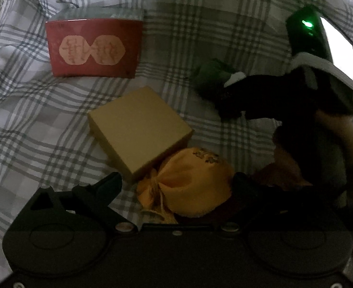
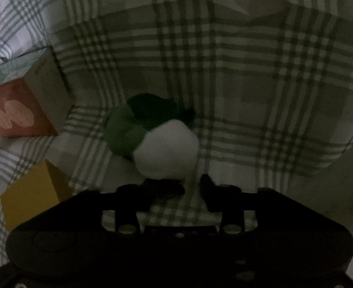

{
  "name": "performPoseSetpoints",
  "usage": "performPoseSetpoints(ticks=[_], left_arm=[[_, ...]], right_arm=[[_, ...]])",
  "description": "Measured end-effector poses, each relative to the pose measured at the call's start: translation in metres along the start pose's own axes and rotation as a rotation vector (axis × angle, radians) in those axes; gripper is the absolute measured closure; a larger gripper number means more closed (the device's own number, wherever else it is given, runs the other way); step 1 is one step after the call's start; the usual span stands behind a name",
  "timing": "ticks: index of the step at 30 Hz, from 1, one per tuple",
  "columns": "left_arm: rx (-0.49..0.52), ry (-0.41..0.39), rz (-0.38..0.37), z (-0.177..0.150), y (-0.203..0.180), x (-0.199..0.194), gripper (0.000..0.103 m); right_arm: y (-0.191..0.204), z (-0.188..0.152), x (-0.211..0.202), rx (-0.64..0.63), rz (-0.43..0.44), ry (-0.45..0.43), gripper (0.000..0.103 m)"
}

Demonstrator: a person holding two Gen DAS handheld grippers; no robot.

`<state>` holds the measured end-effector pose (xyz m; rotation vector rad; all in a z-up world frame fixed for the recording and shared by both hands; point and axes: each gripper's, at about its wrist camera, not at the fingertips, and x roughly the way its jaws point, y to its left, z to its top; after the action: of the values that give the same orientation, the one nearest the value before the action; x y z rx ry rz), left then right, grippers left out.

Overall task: Organize soft objects
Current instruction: 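Grasp the orange drawstring pouch with the left tool while the right tool lifts the plush toy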

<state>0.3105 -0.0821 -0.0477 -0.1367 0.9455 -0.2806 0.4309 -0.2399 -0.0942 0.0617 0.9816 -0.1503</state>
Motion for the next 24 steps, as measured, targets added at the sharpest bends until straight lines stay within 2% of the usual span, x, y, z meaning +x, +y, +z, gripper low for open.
performPoseSetpoints(ticks=[4, 11, 19, 24], left_arm=[[-0.022, 0.007, -0.016, 0.002, 0.003, 0.003, 0.005], [-0.012, 0.005, -0.032, -0.001, 0.007, 0.006, 0.003], [-0.078, 0.087, -0.090, 0.002, 0.017, 0.023, 0.002], [-0.031, 0.090, -0.059, -0.003, 0.009, 0.026, 0.002]], right_arm=[[-0.009, -0.003, 0.000, -0.009, 0.005, -0.023, 0.051], [-0.019, 0.009, -0.011, -0.034, 0.067, -0.080, 0.026], [-0.019, 0.021, -0.017, -0.094, 0.104, -0.044, 0.023], [-0.020, 0.029, -0.015, -0.049, 0.107, -0.011, 0.023]])
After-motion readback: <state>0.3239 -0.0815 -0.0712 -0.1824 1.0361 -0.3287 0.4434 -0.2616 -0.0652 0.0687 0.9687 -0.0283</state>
